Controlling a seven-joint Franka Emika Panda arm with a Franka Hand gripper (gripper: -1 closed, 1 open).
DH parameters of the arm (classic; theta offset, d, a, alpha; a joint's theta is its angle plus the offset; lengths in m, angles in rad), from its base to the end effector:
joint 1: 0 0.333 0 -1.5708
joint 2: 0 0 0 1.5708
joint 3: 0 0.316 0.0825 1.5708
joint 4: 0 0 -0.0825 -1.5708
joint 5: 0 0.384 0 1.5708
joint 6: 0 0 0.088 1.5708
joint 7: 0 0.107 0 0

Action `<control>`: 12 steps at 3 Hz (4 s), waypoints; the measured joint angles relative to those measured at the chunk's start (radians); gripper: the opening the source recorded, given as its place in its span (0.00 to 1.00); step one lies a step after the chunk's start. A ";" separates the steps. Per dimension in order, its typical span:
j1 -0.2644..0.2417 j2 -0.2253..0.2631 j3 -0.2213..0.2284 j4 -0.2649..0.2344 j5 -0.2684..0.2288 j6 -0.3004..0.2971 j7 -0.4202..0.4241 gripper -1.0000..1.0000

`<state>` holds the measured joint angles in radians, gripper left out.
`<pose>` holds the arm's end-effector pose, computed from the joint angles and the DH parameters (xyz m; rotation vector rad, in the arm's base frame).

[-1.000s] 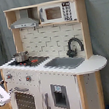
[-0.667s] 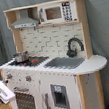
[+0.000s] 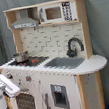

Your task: Play with the kitchen

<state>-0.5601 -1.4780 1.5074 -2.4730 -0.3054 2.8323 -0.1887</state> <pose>0.2728 0.4231 0.3490 1.0150 1.2313 0.7775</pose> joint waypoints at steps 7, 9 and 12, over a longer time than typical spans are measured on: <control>-0.163 -0.006 -0.038 -0.191 0.010 0.619 0.071 1.00; -0.293 -0.007 -0.003 -0.084 0.043 0.633 0.028 1.00; -0.288 -0.007 0.009 -0.097 0.065 0.619 -0.116 0.00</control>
<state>-0.8480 -1.4848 1.5159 -2.5696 -0.2403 3.4516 -0.3047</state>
